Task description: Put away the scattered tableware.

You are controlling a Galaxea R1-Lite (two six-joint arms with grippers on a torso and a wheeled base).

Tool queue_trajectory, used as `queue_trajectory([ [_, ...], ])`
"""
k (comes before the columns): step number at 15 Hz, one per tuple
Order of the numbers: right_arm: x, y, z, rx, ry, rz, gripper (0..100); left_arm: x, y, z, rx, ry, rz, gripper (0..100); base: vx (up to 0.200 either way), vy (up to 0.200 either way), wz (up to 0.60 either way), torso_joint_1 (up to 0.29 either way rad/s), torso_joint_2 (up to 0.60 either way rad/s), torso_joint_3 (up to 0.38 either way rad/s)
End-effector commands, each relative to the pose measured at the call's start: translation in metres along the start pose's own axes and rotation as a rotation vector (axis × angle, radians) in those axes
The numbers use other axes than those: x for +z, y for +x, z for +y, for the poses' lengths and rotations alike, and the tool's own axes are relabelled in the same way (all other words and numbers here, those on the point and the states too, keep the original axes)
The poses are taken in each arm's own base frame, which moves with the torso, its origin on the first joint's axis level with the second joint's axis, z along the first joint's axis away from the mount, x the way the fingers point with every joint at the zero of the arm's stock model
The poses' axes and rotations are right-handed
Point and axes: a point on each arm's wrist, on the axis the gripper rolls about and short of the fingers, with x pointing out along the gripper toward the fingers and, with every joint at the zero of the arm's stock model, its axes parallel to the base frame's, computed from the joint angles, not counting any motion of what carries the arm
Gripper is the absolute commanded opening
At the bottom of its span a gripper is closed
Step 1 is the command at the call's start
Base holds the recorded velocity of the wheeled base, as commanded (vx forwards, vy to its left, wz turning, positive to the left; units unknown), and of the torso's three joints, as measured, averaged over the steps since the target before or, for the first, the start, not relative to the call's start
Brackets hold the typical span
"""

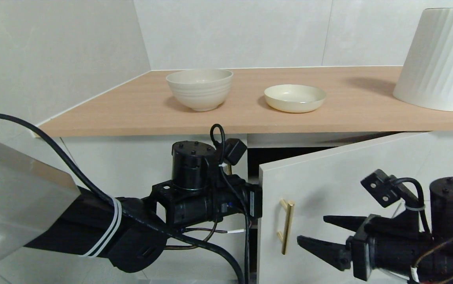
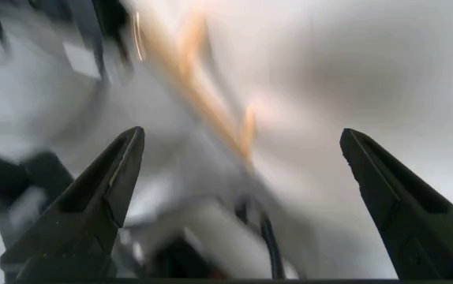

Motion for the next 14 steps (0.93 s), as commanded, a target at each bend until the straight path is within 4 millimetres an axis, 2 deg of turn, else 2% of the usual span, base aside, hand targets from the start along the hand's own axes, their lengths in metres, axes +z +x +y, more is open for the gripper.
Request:
queue_trajectory([
  [1,-0.014,-0.034,0.001,-0.022,0.005,-0.011,100,0.003,-0.001,-0.005,-0.008,-0.012,-0.011,0,0.000,0.000,0.00,0.000,0.00,0.000],
  [5,-0.029,-0.055,0.001,-0.021,0.008,-0.014,100,0.001,-0.001,-0.008,-0.014,-0.014,-0.005,0,0.000,0.000,0.00,0.000,0.00,0.000],
  [10,-0.032,-0.055,0.000,-0.019,0.031,-0.003,100,-0.001,0.001,-0.006,-0.011,-0.017,0.003,0,0.000,0.000,0.00,0.000,0.00,0.000],
  [13,-0.033,-0.056,0.000,-0.020,0.031,-0.004,100,-0.004,0.003,-0.007,-0.014,-0.019,0.013,0,-0.200,0.000,0.00,0.014,0.00,-0.001],
  [14,-0.032,-0.056,0.000,-0.020,0.031,-0.006,100,-0.005,0.005,-0.008,-0.018,-0.018,0.016,0,0.000,0.000,0.00,0.000,0.00,0.000],
])
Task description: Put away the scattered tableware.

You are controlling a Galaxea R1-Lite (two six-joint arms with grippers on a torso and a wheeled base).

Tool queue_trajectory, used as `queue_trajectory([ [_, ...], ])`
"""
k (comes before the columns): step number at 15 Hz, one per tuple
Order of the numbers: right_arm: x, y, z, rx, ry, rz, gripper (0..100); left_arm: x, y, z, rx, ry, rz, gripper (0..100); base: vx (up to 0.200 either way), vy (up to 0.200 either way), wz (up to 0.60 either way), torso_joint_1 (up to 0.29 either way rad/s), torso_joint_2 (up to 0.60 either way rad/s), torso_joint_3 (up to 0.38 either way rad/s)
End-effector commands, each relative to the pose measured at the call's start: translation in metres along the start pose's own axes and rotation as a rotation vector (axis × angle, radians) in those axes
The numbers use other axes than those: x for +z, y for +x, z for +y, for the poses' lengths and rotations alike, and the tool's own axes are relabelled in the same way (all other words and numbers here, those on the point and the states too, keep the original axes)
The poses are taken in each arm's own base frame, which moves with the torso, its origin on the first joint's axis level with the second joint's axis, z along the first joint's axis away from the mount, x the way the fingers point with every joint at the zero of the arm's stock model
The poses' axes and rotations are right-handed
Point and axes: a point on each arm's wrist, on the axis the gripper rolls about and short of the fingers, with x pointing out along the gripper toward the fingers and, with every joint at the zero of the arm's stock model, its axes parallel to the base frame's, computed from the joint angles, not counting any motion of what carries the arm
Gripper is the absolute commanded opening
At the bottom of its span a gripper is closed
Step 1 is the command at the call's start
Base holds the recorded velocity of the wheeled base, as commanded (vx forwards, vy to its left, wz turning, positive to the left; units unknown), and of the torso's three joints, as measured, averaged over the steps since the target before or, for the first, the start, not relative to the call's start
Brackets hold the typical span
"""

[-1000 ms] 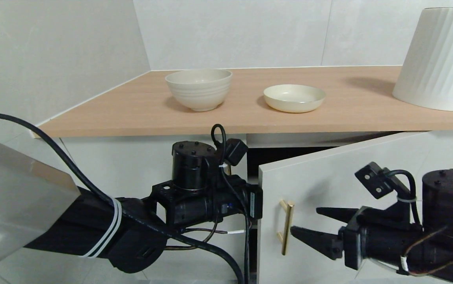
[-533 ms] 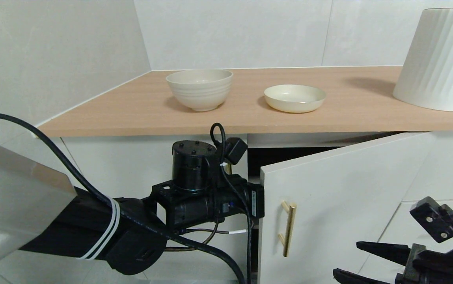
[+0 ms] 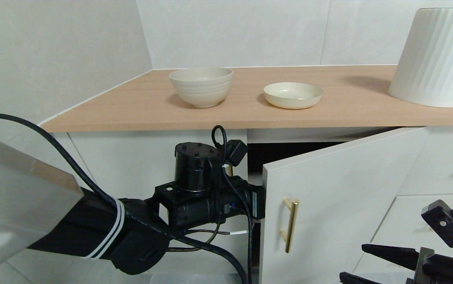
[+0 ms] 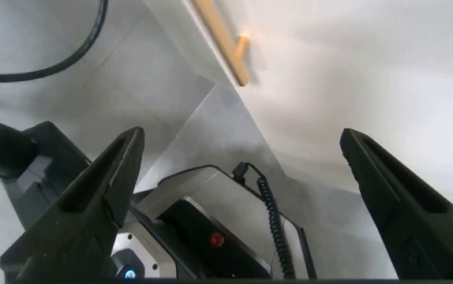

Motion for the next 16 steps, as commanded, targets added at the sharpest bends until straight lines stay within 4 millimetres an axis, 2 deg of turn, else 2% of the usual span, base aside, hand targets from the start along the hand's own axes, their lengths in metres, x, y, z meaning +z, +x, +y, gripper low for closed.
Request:
queue_trajectory([
  [1,0.001,0.001,0.000,0.002,-0.001,-0.004,100,-0.005,0.005,0.000,-0.005,-0.002,0.015,0,0.000,0.000,0.00,0.000,0.00,0.000],
  [7,0.013,-0.019,0.007,0.037,-0.019,-0.120,100,-0.015,0.008,-0.012,0.014,0.006,0.029,0,0.000,0.000,0.00,0.000,0.00,0.000],
  [13,0.012,-0.018,0.007,0.034,-0.017,-0.110,100,-0.012,0.001,-0.017,0.005,0.019,-0.007,0,0.000,0.000,0.00,0.000,0.00,0.000],
  [16,0.011,-0.016,0.006,0.031,-0.015,-0.100,100,-0.013,0.002,-0.016,0.007,0.018,-0.003,0,-0.200,0.000,0.00,0.010,0.00,0.004],
])
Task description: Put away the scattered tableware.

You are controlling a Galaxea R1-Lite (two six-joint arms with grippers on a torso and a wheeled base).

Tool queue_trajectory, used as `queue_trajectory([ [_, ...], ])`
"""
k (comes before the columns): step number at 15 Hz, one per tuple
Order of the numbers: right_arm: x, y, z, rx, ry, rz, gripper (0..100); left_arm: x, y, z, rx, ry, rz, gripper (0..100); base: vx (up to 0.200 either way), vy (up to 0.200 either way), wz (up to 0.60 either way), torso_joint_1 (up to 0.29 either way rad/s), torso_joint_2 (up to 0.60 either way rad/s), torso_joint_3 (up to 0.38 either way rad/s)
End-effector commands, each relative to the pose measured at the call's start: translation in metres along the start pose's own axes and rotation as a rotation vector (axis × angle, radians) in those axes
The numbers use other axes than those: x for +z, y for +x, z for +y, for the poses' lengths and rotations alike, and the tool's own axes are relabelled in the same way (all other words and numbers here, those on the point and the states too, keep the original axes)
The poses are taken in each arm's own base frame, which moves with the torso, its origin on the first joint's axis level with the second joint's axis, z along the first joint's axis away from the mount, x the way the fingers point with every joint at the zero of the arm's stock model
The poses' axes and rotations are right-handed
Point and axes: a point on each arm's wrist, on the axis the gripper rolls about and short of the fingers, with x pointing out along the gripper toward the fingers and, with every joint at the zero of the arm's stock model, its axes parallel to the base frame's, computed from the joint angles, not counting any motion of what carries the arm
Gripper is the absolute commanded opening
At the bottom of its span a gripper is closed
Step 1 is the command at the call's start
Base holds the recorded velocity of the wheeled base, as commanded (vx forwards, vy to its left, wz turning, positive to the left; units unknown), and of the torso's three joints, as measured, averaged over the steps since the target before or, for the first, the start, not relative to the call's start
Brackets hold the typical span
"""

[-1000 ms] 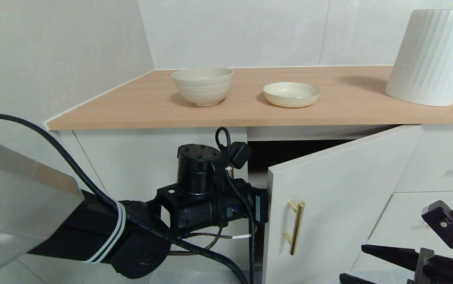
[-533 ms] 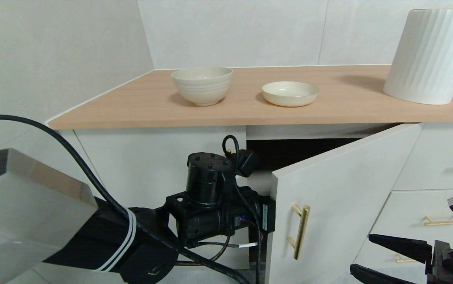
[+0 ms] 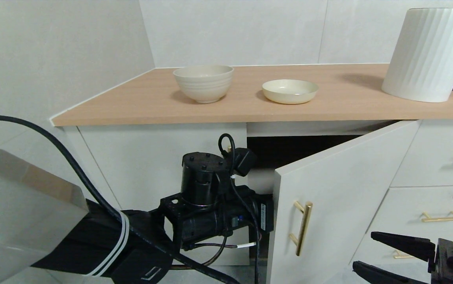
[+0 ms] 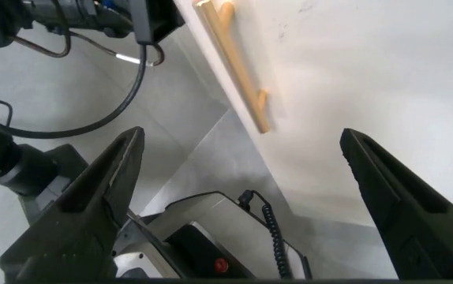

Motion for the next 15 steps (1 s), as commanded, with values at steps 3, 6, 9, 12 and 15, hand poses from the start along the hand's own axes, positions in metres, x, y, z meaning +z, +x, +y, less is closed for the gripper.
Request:
queue_trajectory([
  [3,-0.001,0.002,0.000,-0.001,0.001,0.010,100,-0.001,0.001,-0.002,-0.008,0.001,0.003,0,-0.067,0.000,0.00,0.002,0.00,-0.001],
  [6,0.000,0.001,0.000,0.003,0.000,0.003,100,-0.005,0.005,0.000,-0.007,0.001,0.016,0,0.000,0.000,0.00,0.000,0.00,0.000],
  [9,0.000,0.001,0.000,0.003,0.000,0.003,100,-0.005,0.006,0.000,-0.008,0.001,0.018,0,0.000,0.000,0.00,0.000,0.00,0.000],
  [12,-0.001,0.001,0.000,0.002,0.000,0.005,100,-0.007,0.011,0.002,-0.003,-0.003,0.022,0,-0.133,0.000,0.00,0.000,0.00,-0.003],
  [15,0.002,-0.001,0.001,0.009,0.013,-0.012,100,-0.012,0.020,0.004,-0.008,0.001,0.021,0,0.000,0.000,0.00,0.000,0.00,0.000],
])
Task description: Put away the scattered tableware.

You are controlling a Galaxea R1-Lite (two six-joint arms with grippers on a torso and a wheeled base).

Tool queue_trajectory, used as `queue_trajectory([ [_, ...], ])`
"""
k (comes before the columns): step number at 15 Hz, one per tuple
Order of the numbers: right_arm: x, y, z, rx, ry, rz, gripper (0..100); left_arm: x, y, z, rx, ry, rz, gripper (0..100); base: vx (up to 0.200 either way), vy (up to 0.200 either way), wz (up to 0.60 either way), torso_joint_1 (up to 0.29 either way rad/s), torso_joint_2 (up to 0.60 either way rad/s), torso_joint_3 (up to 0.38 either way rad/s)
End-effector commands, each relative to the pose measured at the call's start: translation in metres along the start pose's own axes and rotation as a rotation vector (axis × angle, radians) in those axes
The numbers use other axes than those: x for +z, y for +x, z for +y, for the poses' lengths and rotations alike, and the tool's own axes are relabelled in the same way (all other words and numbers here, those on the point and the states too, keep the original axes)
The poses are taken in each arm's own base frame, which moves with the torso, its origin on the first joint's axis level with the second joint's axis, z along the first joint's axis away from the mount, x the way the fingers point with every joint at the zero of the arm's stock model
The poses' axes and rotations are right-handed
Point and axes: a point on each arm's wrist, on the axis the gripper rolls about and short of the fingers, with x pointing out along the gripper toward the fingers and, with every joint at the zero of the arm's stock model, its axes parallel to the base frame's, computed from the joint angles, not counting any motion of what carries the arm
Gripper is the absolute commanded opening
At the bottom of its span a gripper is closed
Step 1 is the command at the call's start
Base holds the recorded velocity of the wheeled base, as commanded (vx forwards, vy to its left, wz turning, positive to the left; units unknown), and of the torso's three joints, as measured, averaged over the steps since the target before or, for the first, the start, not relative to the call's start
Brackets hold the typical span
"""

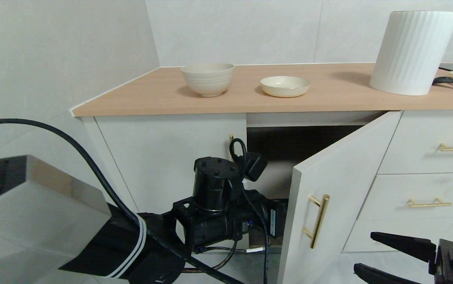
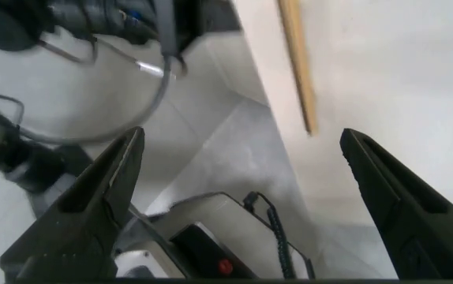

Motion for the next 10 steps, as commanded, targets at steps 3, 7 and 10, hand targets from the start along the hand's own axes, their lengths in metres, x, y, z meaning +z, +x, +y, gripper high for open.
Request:
queue_trajectory([
  [3,0.010,-0.011,0.005,0.039,-0.003,-0.068,100,-0.006,0.008,0.004,0.005,-0.002,0.004,0,0.000,0.000,0.00,0.000,0.00,0.000],
  [7,0.028,-0.027,0.014,0.107,0.030,-0.175,100,-0.005,0.009,-0.015,-0.042,0.016,0.003,0,0.000,0.000,0.00,0.000,0.00,0.000],
  [10,0.035,-0.039,0.019,0.178,0.015,-0.213,100,-0.012,0.015,-0.033,-0.090,0.030,0.023,0,0.000,0.000,0.00,0.000,0.00,0.000],
])
